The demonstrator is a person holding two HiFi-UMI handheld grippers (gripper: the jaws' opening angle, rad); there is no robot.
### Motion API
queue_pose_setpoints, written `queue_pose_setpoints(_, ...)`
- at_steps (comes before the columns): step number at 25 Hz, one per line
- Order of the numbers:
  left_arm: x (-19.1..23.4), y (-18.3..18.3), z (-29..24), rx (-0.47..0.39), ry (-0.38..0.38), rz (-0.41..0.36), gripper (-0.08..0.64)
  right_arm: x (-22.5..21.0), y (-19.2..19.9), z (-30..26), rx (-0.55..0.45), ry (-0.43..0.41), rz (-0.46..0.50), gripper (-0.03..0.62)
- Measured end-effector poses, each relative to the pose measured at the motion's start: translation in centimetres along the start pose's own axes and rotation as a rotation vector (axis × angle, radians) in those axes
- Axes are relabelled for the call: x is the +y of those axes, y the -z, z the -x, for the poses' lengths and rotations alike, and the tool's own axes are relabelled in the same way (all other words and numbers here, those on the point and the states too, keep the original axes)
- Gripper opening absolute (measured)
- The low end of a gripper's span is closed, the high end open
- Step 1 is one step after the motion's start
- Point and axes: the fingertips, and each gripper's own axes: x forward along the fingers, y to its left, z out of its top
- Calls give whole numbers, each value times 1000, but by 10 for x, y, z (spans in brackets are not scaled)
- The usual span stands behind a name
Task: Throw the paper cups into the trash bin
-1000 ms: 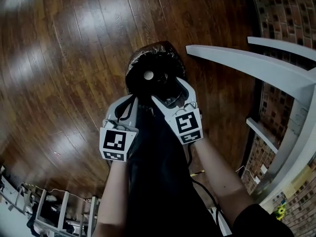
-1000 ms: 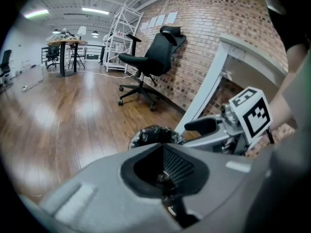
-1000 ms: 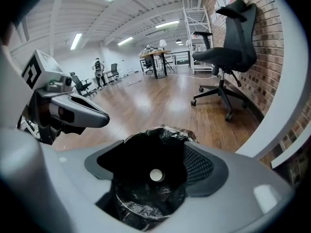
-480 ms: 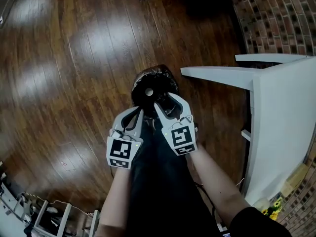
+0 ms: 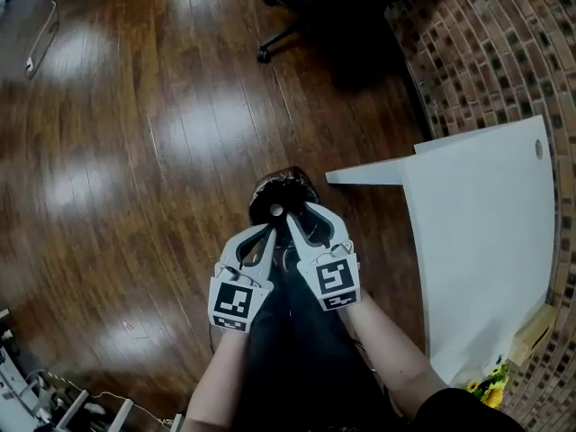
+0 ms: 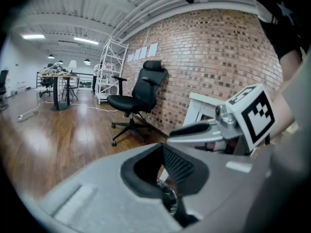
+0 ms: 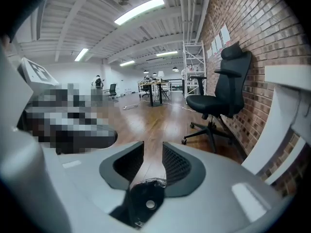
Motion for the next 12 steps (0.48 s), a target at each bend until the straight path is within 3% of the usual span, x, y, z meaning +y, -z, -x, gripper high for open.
queue_pose_setpoints(5, 0, -39, 16, -80, -53, 11, 3, -1, -32, 20, -62, 22, 10, 86)
queue_pose_setpoints(12, -22, -95, 41, -167, -6, -34, 3, 7, -72, 54, -105, 52, -35, 40)
